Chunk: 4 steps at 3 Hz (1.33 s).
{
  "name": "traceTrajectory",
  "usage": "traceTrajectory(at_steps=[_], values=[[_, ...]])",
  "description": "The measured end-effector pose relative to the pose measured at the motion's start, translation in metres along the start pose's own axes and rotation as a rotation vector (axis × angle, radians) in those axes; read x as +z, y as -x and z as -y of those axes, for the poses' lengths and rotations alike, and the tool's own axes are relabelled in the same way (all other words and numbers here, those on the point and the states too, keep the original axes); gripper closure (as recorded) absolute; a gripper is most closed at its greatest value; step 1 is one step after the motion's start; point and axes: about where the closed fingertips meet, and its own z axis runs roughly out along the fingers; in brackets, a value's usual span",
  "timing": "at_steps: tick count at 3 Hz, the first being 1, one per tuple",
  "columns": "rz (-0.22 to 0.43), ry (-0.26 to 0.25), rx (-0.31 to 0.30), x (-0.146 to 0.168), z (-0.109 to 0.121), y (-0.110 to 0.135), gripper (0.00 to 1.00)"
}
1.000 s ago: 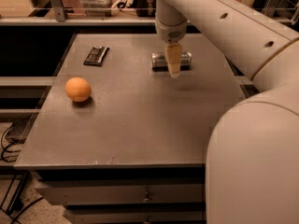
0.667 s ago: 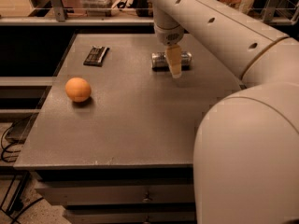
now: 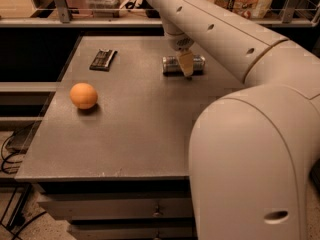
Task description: Place redbull can upright
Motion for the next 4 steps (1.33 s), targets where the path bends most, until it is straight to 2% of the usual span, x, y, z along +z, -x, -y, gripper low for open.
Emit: traceTrajectory(at_steps=[1,2,3,4], values=[[-0.014,0.011,0.001,0.004,0.0,-0.002,0.64],[0.008,0.029,0.003,0.009,-0.001,0.002,0.87],[0.105,0.032,0.044,0.002,-0.001,0.001,1.0],[0.217,-0.029,0.103,-0.03,0.008,-0.007,1.0]])
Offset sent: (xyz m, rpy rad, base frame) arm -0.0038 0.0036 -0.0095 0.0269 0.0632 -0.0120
